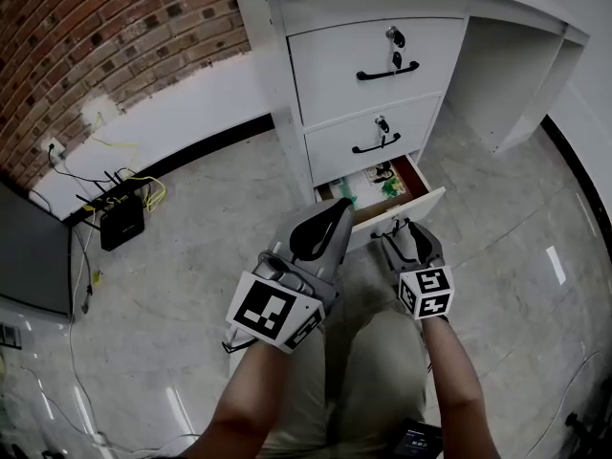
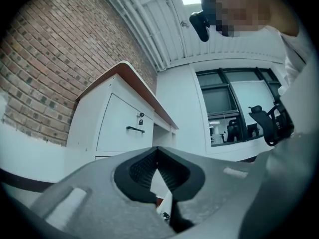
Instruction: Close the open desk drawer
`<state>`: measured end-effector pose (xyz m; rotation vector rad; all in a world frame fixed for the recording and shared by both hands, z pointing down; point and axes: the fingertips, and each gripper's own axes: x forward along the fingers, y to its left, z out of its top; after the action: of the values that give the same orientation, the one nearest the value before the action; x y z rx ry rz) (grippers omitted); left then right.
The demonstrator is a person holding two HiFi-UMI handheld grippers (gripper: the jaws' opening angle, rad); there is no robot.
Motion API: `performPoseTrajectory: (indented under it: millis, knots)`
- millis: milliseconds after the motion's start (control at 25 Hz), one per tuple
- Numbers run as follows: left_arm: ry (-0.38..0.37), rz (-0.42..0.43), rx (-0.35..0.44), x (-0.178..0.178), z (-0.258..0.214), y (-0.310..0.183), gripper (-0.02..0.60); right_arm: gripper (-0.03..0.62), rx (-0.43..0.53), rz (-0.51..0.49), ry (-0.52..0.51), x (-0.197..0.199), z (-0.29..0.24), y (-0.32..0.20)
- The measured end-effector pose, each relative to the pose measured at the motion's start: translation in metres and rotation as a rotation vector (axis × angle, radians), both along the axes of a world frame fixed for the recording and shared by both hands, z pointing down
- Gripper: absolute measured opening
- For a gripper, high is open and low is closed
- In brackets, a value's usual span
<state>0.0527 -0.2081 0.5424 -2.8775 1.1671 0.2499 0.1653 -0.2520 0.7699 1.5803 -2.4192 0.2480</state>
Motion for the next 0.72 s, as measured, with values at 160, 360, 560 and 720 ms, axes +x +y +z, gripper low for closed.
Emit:
performPoseTrajectory:
  millis: [160, 360, 560, 720]
  knots:
    - [0.003, 0.013, -0.008, 0.005, 0.001, -0.006, 0.005, 0.264, -0.049, 0.007, 0.039, -0.002, 0.029, -0.013]
    - [-0.015, 0.012, -0.014, 0.009, 0.006, -0.007, 0.005, 0.274, -0.105, 0.017, 0.083, -0.008, 0.058, -0.025]
    - [-0.052, 0.019, -0.009, 0.017, 0.011, -0.007, 0.005, 0.278, -0.095, 0.023, 0.098, -0.011, 0.068, -0.039]
    - [-0.055, 0.028, -0.018, 0.022, 0.016, -0.009, 0.005, 0.284, -0.07, 0.004, 0.077, -0.01, 0.069, -0.04]
